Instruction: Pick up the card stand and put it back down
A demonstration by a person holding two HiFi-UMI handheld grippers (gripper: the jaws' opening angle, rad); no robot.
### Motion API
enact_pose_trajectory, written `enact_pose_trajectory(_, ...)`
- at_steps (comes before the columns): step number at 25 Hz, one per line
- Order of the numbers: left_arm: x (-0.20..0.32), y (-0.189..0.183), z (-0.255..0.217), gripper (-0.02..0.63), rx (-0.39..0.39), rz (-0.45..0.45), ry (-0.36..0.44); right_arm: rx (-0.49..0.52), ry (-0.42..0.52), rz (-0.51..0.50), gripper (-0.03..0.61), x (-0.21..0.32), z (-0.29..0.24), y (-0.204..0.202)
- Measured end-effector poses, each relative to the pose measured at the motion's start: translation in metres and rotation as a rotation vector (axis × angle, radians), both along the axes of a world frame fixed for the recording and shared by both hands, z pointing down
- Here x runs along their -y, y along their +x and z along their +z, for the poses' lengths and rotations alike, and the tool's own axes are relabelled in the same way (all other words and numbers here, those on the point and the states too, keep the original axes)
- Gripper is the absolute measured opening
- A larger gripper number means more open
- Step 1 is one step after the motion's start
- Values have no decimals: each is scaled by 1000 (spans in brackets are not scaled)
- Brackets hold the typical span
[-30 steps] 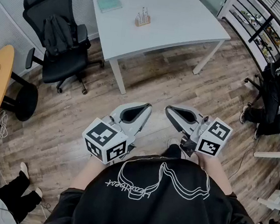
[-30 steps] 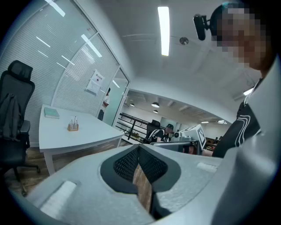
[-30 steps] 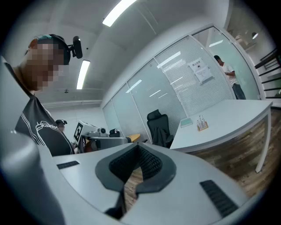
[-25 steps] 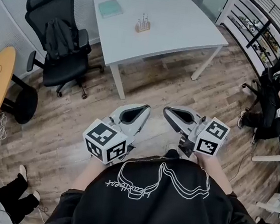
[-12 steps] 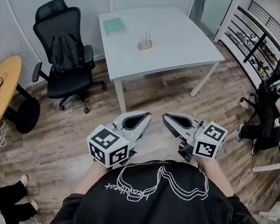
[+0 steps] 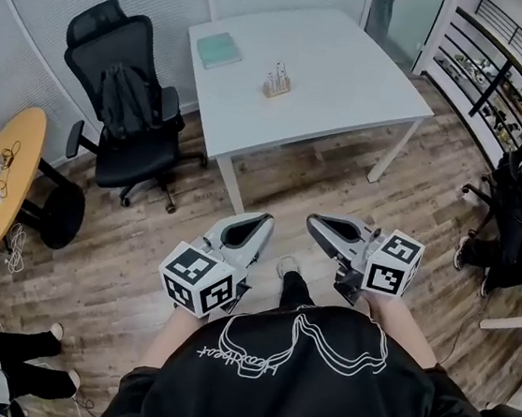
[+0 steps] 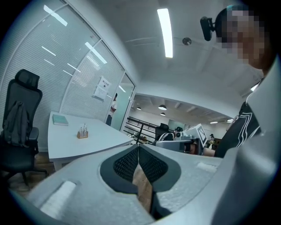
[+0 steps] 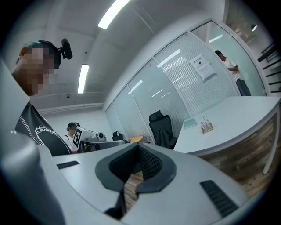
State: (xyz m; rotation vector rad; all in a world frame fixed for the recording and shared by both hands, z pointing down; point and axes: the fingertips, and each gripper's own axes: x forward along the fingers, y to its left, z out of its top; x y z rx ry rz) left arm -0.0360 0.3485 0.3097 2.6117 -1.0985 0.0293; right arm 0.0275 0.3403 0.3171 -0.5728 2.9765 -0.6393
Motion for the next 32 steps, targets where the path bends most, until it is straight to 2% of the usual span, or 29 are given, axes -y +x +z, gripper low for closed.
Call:
enact_pose_trajectory(8, 109, -3, 26, 15, 53, -76, -76, 37, -48, -42, 6, 112, 25, 5)
enact_pose_trajectory(14, 211, 20, 47, 15, 58, -82, -132, 39, -71, -54, 6, 211, 36, 22)
enact_pose_trajectory(18, 269, 28, 49, 17, 18, -108, -166, 23, -81, -67, 6, 264, 37, 33)
enact_pose_trajectory(25, 324, 22, 48, 23, 8, -158, -149, -23, -13, -75, 6, 326, 31, 36)
enact_pose_trajectory(28, 341, 17, 53, 71, 26, -159, -145, -73, 10, -60, 6, 344, 37, 32)
enact_pose_trajectory(32, 370, 2, 65, 87, 32, -177, -167, -111, 12, -40, 6, 373, 45, 26)
